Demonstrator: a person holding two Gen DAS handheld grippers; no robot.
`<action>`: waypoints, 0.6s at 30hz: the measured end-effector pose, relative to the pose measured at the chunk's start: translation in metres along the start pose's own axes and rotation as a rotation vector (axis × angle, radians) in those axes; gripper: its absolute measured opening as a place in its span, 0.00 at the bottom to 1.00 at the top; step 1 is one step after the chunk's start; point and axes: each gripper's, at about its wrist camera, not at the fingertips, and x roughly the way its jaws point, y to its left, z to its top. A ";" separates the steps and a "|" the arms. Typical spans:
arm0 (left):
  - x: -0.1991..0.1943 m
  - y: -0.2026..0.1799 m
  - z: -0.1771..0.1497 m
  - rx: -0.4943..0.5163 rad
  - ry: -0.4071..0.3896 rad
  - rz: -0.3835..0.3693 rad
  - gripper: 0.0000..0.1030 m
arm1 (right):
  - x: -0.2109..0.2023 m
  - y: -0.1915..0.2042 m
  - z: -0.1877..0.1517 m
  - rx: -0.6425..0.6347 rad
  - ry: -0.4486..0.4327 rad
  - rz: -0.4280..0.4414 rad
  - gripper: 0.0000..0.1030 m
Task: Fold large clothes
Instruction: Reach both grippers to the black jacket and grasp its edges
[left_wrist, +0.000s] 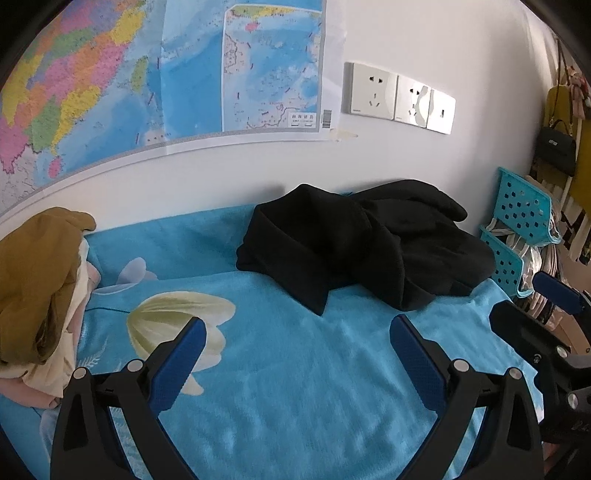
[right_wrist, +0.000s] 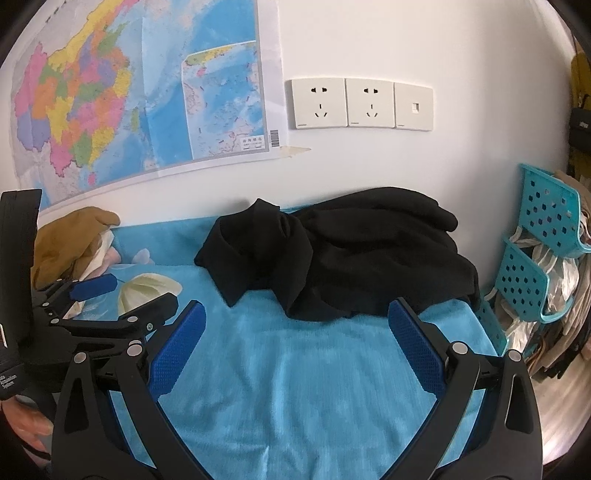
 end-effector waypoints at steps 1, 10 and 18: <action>0.003 0.001 0.001 -0.002 0.001 0.003 0.94 | 0.002 0.000 0.000 -0.003 0.001 0.001 0.95; 0.032 0.004 0.009 0.009 0.017 0.013 0.94 | 0.041 -0.007 0.013 -0.035 0.040 -0.006 0.95; 0.066 0.038 0.017 -0.035 0.051 0.084 0.94 | 0.118 -0.007 0.027 -0.128 0.144 -0.002 0.95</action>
